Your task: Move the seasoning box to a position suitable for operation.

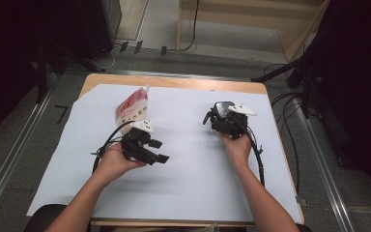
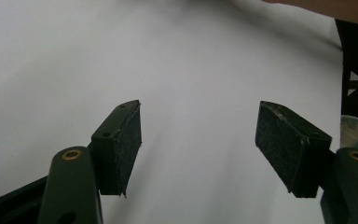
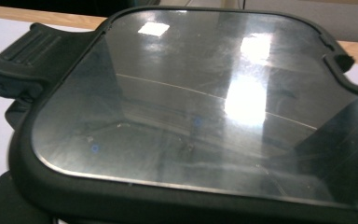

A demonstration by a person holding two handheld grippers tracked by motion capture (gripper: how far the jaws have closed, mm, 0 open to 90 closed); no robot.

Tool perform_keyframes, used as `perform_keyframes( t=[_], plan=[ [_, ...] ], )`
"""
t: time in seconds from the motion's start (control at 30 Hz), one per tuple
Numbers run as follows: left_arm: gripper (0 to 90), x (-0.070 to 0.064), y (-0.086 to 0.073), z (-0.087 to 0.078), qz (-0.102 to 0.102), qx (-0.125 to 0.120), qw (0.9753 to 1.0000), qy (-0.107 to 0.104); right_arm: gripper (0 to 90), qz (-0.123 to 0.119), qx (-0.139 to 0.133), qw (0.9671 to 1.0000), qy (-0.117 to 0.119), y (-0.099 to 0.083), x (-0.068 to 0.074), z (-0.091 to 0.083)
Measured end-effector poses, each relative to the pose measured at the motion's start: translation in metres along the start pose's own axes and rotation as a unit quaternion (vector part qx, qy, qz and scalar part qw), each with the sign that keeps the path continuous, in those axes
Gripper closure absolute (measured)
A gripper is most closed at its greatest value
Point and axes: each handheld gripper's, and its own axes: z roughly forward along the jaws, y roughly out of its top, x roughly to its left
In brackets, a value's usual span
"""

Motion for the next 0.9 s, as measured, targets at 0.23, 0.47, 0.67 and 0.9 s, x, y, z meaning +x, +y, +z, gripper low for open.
perform_keyframes(
  t=[0.23,0.47,0.67,0.9],
  plan=[
    [32.4,0.000,0.002,0.000,0.000,-0.007,1.0000,0.003,14.3,0.004,0.005,0.9994,0.035,0.004,0.008,-0.018],
    [32.4,0.001,0.006,0.005,0.003,0.000,1.0000,0.001,14.3,-0.010,0.007,0.9982,0.058,0.003,0.022,-0.036],
    [32.5,0.001,0.007,0.008,0.002,-0.002,1.0000,-0.003,14.4,-0.030,0.005,0.9963,0.080,0.000,0.036,-0.051],
    [32.5,0.001,0.008,0.009,0.004,0.002,1.0000,-0.004,14.4,-0.039,0.005,0.9950,0.092,-0.008,0.046,-0.059]
  ],
)
